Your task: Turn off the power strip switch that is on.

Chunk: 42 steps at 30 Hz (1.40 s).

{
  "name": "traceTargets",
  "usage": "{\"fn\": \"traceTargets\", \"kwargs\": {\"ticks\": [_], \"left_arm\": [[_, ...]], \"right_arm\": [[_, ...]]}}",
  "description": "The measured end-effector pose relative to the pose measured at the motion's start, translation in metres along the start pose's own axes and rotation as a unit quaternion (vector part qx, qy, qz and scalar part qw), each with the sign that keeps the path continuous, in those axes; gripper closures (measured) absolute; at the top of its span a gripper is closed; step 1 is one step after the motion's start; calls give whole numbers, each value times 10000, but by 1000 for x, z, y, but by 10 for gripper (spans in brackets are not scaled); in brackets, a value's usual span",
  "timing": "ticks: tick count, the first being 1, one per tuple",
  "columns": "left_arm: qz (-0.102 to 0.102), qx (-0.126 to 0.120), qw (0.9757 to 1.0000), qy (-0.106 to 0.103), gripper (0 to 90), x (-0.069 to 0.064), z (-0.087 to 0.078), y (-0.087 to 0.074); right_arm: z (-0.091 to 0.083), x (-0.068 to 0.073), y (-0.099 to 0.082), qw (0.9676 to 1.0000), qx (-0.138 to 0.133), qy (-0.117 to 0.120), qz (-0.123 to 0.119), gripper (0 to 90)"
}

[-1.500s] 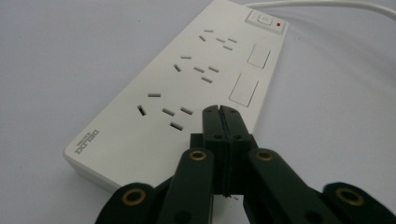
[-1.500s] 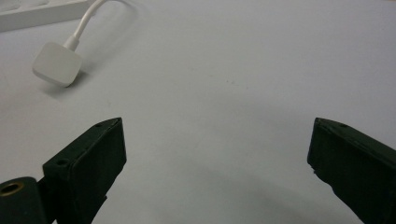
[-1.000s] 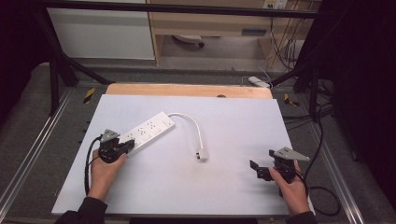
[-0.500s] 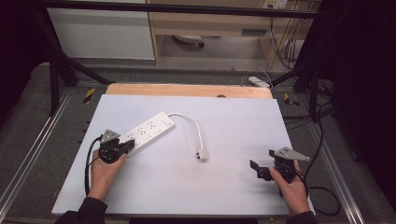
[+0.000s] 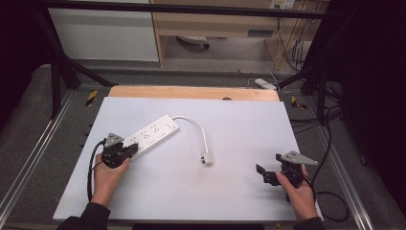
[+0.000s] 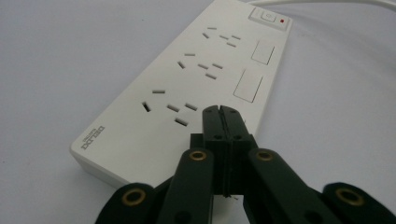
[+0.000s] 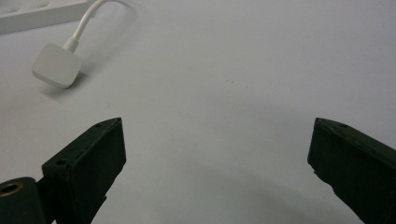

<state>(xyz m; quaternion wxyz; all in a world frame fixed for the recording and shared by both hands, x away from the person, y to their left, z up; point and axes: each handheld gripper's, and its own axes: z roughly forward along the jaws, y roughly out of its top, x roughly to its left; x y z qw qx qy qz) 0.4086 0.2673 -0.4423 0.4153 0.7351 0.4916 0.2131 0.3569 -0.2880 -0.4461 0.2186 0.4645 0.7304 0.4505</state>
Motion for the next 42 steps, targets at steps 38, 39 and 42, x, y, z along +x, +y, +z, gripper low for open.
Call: {"fn": "traceTargets", "kwargs": {"ticks": [38, 39, 42], "left_arm": [[-75, -787, 9968, 109, 510, -9, -4, 8], [-75, -782, 9969, 94, 507, -10, -4, 8], [-64, -794, 9968, 60, 488, -11, -4, 8]], "right_arm": [[-1, -1, 0, 10000, -35, 19, 10, 44], [-1, -1, 0, 10000, -34, 20, 8, 44], [-1, 0, 0, 10000, -34, 21, 8, 44]]}}
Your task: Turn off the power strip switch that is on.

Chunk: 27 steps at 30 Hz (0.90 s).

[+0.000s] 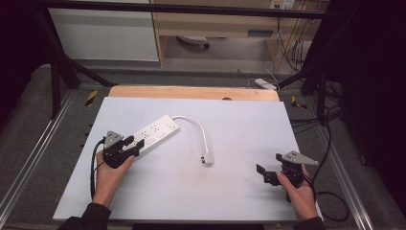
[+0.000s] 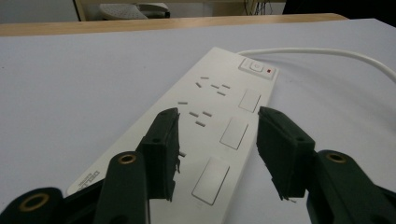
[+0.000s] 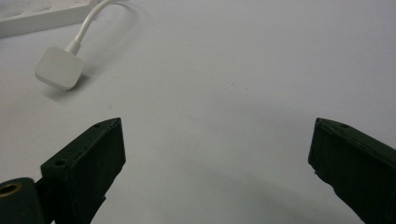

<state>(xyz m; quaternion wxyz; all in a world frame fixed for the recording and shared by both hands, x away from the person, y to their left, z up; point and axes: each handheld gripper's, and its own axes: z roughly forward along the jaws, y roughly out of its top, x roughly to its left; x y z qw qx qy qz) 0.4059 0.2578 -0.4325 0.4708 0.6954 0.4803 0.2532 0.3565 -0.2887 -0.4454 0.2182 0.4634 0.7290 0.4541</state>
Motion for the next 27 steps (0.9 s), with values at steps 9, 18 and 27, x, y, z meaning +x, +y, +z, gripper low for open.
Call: {"fn": "traceTargets", "kwargs": {"ticks": [9, 18, 27], "left_arm": [[-23, -113, 9999, -57, 395, -2, 1, 1], [-10, -143, 9996, -263, 146, -5, 1, 2], [25, -248, 9988, -423, 56, -8, -2, 5]], "right_arm": [[0, 0, 0, 10000, -3, 5, 1, 43], [-1, 0, 0, 10000, -13, -8, 2, 43], [-1, 0, 0, 10000, -9, 2, 4, 43]]}}
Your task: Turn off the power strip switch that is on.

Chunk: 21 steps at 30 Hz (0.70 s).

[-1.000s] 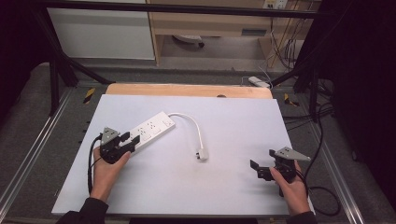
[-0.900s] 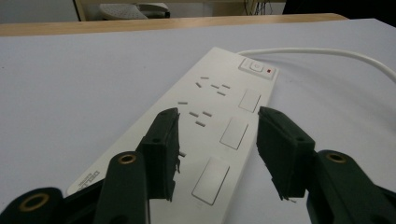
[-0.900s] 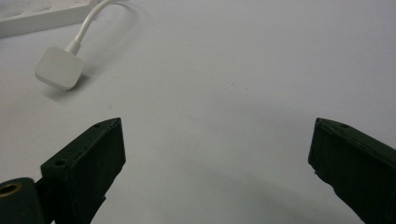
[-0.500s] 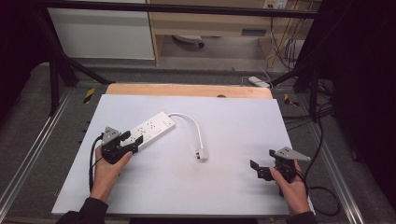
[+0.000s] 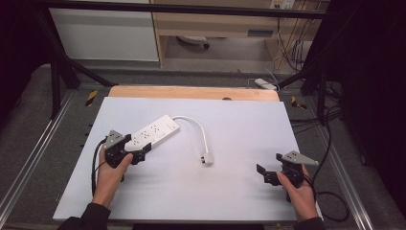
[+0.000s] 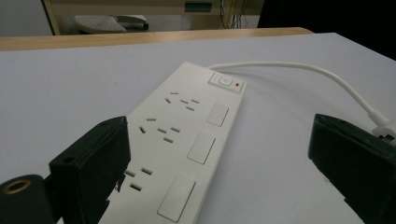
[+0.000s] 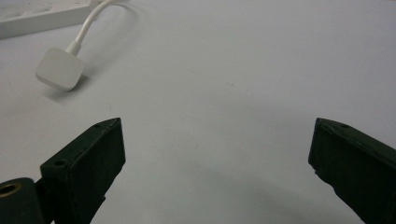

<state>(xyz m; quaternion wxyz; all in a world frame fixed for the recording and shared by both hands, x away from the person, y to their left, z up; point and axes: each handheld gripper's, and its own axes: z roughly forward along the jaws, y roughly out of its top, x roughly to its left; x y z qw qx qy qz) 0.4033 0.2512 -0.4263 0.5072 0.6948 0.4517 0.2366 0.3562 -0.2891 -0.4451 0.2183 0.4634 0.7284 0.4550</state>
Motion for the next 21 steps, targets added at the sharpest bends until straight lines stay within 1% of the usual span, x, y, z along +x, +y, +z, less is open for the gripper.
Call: {"fn": "traceTargets", "kwargs": {"ticks": [4, 8, 14, 16, 21], "left_arm": [[-53, -85, 9999, 72, 56, 0, -2, 2], [-48, -182, 9998, 109, 56, 1, -9, 4], [-140, -309, 9994, 88, 55, 3, -20, 8], [-142, -388, 9991, 37, 54, 4, -24, 10], [-176, -530, 9984, -4, 50, 3, -35, 14]], "right_arm": [[0, 0, 0, 10000, 0, 1, 1, 42], [0, 0, 0, 10000, -2, 4, 3, 42], [0, 0, 0, 10000, -7, 20, 2, 42], [0, 0, 0, 10000, -8, 20, 2, 42], [0, -1, 0, 10000, -15, 22, -6, 42]]}}
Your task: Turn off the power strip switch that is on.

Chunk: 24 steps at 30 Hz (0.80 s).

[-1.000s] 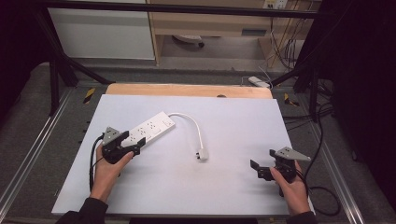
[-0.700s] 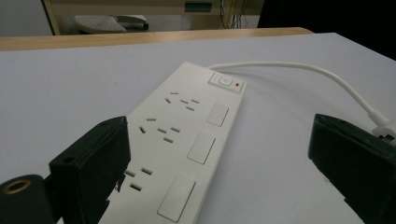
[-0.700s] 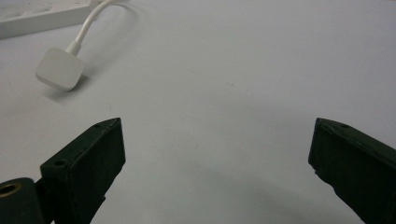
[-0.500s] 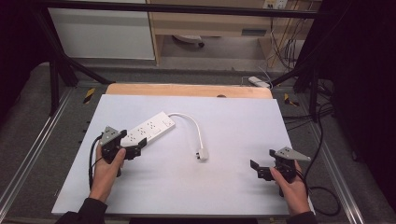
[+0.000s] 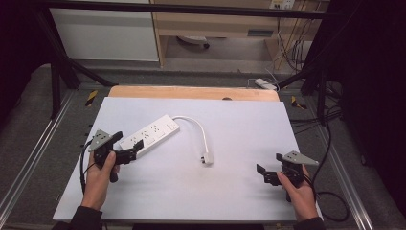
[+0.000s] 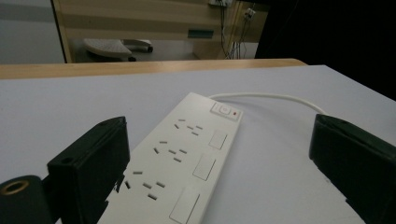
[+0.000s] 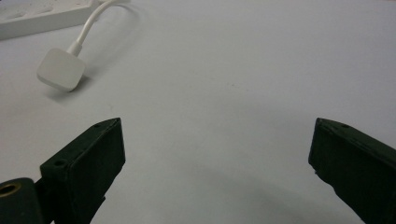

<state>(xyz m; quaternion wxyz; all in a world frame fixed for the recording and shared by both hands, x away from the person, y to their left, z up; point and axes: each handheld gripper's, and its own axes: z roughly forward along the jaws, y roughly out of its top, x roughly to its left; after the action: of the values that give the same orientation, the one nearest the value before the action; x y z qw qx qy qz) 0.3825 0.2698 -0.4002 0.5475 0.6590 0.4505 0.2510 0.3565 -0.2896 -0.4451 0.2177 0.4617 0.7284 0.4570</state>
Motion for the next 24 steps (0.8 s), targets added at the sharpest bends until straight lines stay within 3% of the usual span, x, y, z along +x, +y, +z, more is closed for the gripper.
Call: {"fn": "traceTargets", "kwargs": {"ticks": [11, 19, 24], "left_arm": [[-11, -95, 9999, -43, 48, -9, -20, 12], [-182, -280, 9994, -86, 54, -11, -37, 18], [-173, -382, 9991, 20, 57, -14, -49, 23]], "right_arm": [[0, 0, 0, 10000, -7, 11, 3, 42], [0, 0, 0, 10000, -29, 9, -22, 42], [-1, 0, 1, 10000, -57, 15, -18, 42]]}}
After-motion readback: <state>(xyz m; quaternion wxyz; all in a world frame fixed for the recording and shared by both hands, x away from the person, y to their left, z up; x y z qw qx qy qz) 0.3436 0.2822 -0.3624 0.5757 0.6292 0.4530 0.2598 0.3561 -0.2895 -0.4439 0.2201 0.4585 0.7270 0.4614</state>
